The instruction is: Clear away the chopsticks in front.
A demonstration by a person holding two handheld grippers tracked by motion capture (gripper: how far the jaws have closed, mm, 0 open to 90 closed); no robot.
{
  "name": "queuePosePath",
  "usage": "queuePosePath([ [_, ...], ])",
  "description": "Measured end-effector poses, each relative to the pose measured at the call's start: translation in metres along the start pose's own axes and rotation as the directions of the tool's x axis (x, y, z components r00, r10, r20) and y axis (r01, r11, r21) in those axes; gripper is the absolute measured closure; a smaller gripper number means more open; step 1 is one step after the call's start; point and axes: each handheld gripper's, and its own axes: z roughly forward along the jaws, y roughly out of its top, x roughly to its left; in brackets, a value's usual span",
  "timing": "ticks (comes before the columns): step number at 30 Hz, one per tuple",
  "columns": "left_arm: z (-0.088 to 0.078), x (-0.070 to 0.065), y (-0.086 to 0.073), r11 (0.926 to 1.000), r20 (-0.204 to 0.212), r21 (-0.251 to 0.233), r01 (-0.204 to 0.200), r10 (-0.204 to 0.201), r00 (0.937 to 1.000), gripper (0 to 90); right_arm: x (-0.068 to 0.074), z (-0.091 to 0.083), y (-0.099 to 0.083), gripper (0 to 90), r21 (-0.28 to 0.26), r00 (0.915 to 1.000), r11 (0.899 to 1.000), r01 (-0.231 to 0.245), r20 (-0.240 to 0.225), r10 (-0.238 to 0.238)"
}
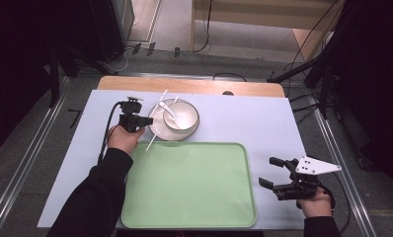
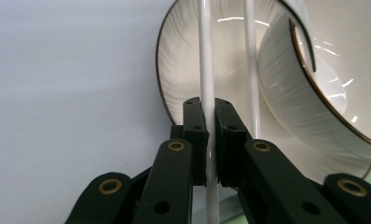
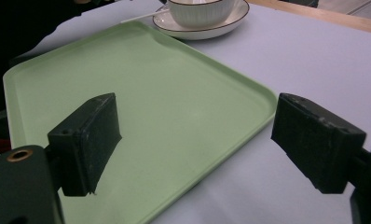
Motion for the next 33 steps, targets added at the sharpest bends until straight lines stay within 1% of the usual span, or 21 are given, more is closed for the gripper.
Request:
queuePosePath([
  [1, -0.005, 0.001, 0.001, 1.0000, -0.001, -0.006, -0.003, 0.003, 1.0000, 85.8, 0.000, 0.000, 0.000, 15.7, 0.002, 1.0000, 1.000, 0.001, -0.001, -0.001],
  [3, -0.017, 0.003, 0.003, 0.9996, 0.018, -0.027, 0.001, -0.001, 0.9998, 85.8, 0.000, 0.001, 0.001, 15.6, 0.003, 1.0000, 1.000, 0.006, -0.005, -0.006],
  [5, -0.029, 0.005, 0.005, 0.9992, 0.026, -0.040, -0.002, 0.003, 0.9997, 85.8, 0.000, 0.002, 0.001, 15.6, 0.006, 0.9999, 1.000, 0.007, -0.008, -0.006],
  [7, -0.041, 0.003, 0.007, 0.9982, 0.038, -0.059, -0.012, 0.014, 0.9992, 85.7, 0.000, 0.003, 0.001, 15.6, 0.009, 1.0000, 1.000, 0.006, -0.008, -0.006],
  [8, -0.047, 0.001, 0.008, 0.9977, 0.045, -0.064, -0.023, 0.026, 0.9986, 85.7, -0.001, 0.003, 0.001, 15.6, 0.009, 0.9999, 1.000, 0.006, -0.009, -0.006],
  [10, -0.056, -0.004, 0.009, 0.9962, 0.068, -0.083, -0.028, 0.033, 0.9971, 85.7, -0.001, 0.004, 0.002, 15.7, 0.008, 0.9999, 1.000, 0.007, -0.012, -0.007],
  [12, -0.064, -0.009, 0.009, 0.9954, 0.124, -0.094, -0.018, 0.030, 0.9919, 85.7, -0.001, 0.005, 0.002, 15.6, 0.008, 0.9999, 1.000, 0.009, -0.015, -0.009],
  [14, -0.071, -0.017, 0.008, 0.9935, 0.146, -0.110, -0.030, 0.046, 0.9883, 85.6, -0.001, 0.006, 0.003, 15.6, 0.007, 0.9998, 1.000, 0.009, -0.018, -0.009],
  [15, -0.074, -0.021, 0.008, 0.9933, 0.157, -0.107, -0.044, 0.060, 0.9858, 85.6, -0.001, 0.007, 0.004, 15.6, 0.008, 0.9998, 1.000, 0.010, -0.019, -0.010],
  [17, -0.078, -0.029, 0.006, 0.9917, 0.158, -0.109, -0.068, 0.085, 0.9838, 85.6, -0.002, 0.008, 0.004, 15.7, 0.007, 0.9997, 1.000, 0.015, -0.020, -0.015],
  [20, -0.079, -0.039, 0.001, 0.9911, 0.173, -0.091, -0.097, 0.111, 0.9786, 85.6, -0.003, 0.009, 0.005, 15.7, 0.009, 0.9996, 1.000, 0.017, -0.023, -0.016],
  [23, -0.079, -0.046, -0.006, 0.9901, 0.213, -0.076, -0.118, 0.132, 0.9682, 85.6, -0.003, 0.011, 0.006, 15.7, 0.009, 0.9994, 1.000, 0.019, -0.027, -0.019],
  [25, -0.079, -0.052, -0.012, 0.9880, 0.221, -0.073, -0.137, 0.149, 0.9639, 85.7, -0.003, 0.011, 0.007, 15.6, 0.007, 0.9993, 1.000, 0.021, -0.031, -0.020],
  [26, -0.080, -0.055, -0.015, 0.9864, 0.236, -0.073, -0.147, 0.161, 0.9585, 85.6, -0.003, 0.012, 0.007, 15.7, 0.008, 0.9992, 1.000, 0.021, -0.033, -0.021],
  [27, -0.080, -0.056, -0.017, 0.9855, 0.239, -0.076, -0.152, 0.166, 0.9567, 85.6, -0.003, 0.012, 0.007, 15.7, 0.010, 0.9992, 1.000, 0.021, -0.034, -0.021],
  [28, -0.080, -0.059, -0.022, 0.9839, 0.246, -0.082, -0.159, 0.174, 0.9533, 85.6, -0.003, 0.012, 0.007, 15.7, 0.011, 0.9992, 1.000, 0.020, -0.034, -0.020],
  [29, -0.080, -0.061, -0.027, 0.9814, 0.253, -0.085, -0.172, 0.188, 0.9490, 85.6, -0.004, 0.012, 0.007, 15.6, 0.011, 0.9992, 1.000, 0.021, -0.035, -0.020],
  [30, -0.078, -0.063, -0.031, 0.9802, 0.270, -0.090, -0.176, 0.194, 0.9431, 85.6, -0.004, 0.013, 0.007, 15.6, 0.010, 0.9991, 1.000, 0.021, -0.037, -0.020],
  [31, -0.076, -0.065, -0.036, 0.9804, 0.281, -0.088, -0.176, 0.194, 0.9398, 85.7, -0.004, 0.013, 0.007, 15.7, 0.011, 0.9991, 1.000, 0.021, -0.038, -0.021],
  [32, -0.075, -0.067, -0.040, 0.9792, 0.278, -0.083, -0.185, 0.201, 0.9393, 85.6, -0.004, 0.013, 0.008, 15.6, 0.011, 0.9990, 1.000, 0.024, -0.038, -0.023],
  [33, -0.074, -0.069, -0.044, 0.9774, 0.278, -0.079, -0.196, 0.210, 0.9372, 85.7, -0.004, 0.013, 0.008, 15.7, 0.009, 0.9990, 1.000, 0.022, -0.039, -0.022],
])
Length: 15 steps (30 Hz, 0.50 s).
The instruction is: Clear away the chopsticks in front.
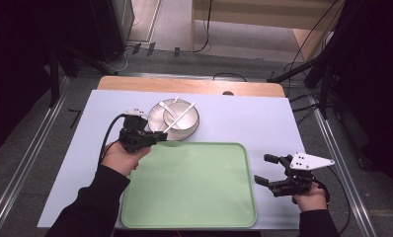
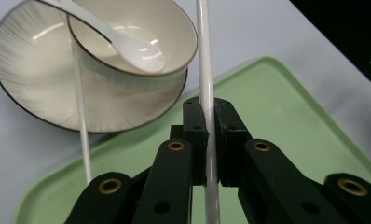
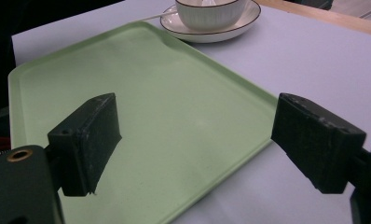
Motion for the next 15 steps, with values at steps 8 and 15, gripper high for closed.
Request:
queuePosePath([
  [8, 0.004, -0.017, -0.026, 0.9996, 0.032, 0.016, -0.025, 0.024, 0.9992, 85.6, -0.001, 0.000, 0.000, 15.6, -0.001, 1.0000, 1.000, 0.002, -0.001, -0.002],
  [15, 0.010, -0.031, -0.053, 0.9974, 0.039, 0.060, -0.040, 0.038, 0.9985, 85.6, -0.001, 0.001, 0.001, 15.7, 0.002, 1.0000, 1.000, 0.005, -0.003, -0.005],
])
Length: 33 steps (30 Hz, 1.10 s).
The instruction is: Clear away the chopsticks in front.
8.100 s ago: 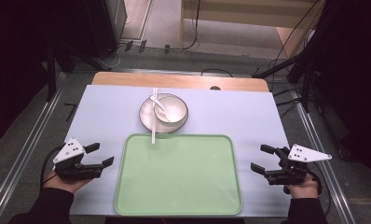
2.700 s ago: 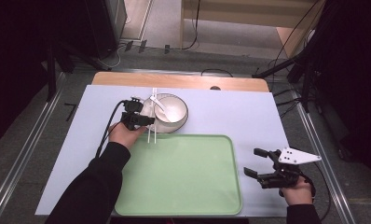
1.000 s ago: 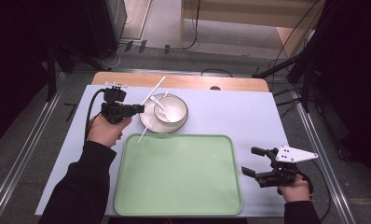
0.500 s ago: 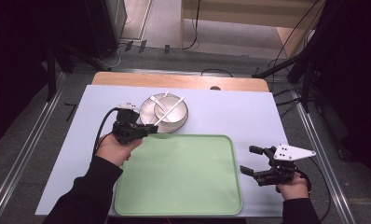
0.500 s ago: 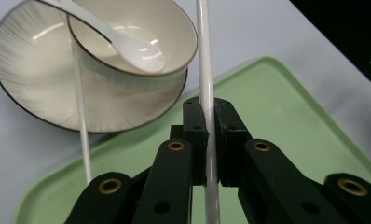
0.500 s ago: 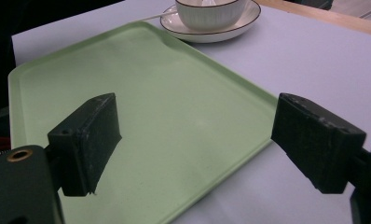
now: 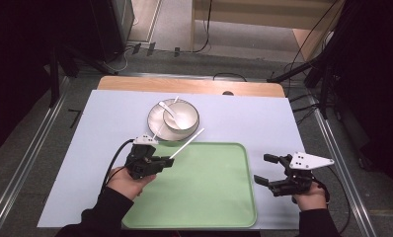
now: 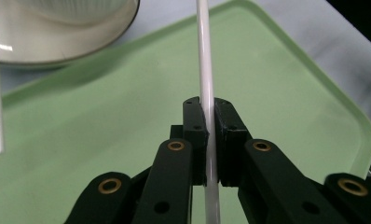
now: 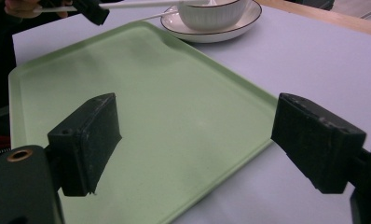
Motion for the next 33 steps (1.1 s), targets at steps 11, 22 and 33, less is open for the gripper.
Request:
queuePosePath([
  [11, 0.024, 0.005, -0.027, 0.9927, 0.034, 0.119, 0.022, -0.026, 0.9991, 85.6, 0.000, 0.003, 0.002, 15.7, 0.003, 1.0000, 1.000, 0.004, -0.006, -0.004],
  [22, 0.043, 0.006, -0.035, 0.9838, 0.024, 0.179, 0.013, -0.017, 0.9996, 84.7, -0.002, 0.007, 0.004, 15.7, 0.006, 0.9997, 1.000, 0.013, -0.018, -0.013],
  [33, 0.040, 0.008, -0.036, 0.9838, 0.032, 0.179, 0.000, -0.006, 0.9995, 79.8, -0.003, 0.013, 0.006, 15.7, 0.012, 0.9992, 1.000, 0.020, -0.034, -0.020],
])
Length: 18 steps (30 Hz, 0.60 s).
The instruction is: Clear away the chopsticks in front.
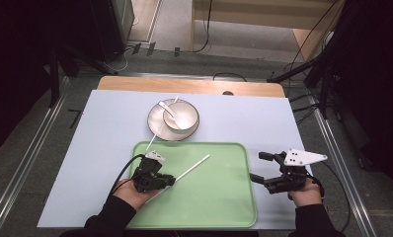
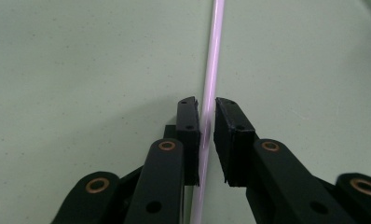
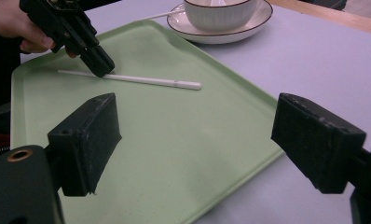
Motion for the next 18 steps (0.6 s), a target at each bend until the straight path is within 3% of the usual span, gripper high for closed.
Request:
queuePosePath([
  [6, -0.009, 0.000, 0.006, 0.9998, 0.038, -0.015, -0.015, 0.015, 0.9992, 63.9, 0.000, 0.002, 0.001, 15.6, 0.003, 1.0000, 1.000, 0.000, -0.004, 0.000],
  [10, -0.026, 0.000, 0.014, 0.9958, 0.049, -0.081, -0.043, 0.047, 0.9977, 44.4, -0.001, 0.002, 0.001, 15.6, 0.005, 1.0000, 1.000, 0.003, -0.003, -0.003],
  [14, -0.043, 0.004, 0.024, 0.9903, 0.034, -0.130, -0.050, 0.054, 0.9979, 37.1, -0.001, 0.001, 0.001, 15.7, 0.005, 1.0000, 1.000, -0.002, -0.001, 0.002],
  [18, -0.059, 0.010, 0.033, 0.9876, 0.018, -0.152, -0.040, 0.043, 0.9989, 36.8, -0.001, 0.001, 0.000, 15.6, 0.007, 1.0000, 1.000, -0.003, 0.001, 0.003],
])
